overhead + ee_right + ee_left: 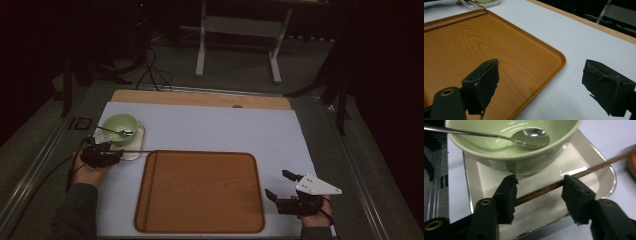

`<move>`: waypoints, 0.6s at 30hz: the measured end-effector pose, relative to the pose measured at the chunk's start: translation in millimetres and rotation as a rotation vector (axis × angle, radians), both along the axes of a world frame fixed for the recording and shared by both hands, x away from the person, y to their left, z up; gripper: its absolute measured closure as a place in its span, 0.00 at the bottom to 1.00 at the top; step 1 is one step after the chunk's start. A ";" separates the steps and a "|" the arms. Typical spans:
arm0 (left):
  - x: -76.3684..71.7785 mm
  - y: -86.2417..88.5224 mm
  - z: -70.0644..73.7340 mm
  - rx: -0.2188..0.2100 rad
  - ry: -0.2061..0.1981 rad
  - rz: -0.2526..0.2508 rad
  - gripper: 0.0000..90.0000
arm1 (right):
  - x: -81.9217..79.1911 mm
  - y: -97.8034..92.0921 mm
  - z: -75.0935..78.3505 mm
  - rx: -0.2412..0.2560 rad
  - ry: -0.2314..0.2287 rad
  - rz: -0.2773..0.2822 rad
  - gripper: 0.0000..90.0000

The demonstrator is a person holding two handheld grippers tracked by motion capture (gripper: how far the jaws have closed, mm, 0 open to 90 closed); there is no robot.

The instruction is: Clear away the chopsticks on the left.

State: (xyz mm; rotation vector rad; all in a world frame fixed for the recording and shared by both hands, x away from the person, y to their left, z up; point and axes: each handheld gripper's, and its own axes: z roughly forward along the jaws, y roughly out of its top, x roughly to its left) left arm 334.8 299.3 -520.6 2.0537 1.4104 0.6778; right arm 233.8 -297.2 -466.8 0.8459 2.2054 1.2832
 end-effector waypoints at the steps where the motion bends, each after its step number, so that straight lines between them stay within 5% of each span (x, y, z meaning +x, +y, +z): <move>1: -0.5 -0.6 0.3 0.002 0.002 -0.007 0.55 | -0.1 0.0 0.1 0.000 0.000 0.000 0.15; 9: -0.5 -15.9 1.2 0.061 0.003 -0.089 0.69 | 0.1 0.1 -0.1 0.000 0.003 0.000 0.15; 18: 2.7 -23.6 2.1 0.064 0.013 -0.125 0.79 | 0.3 0.8 -0.5 -0.001 0.006 0.004 0.15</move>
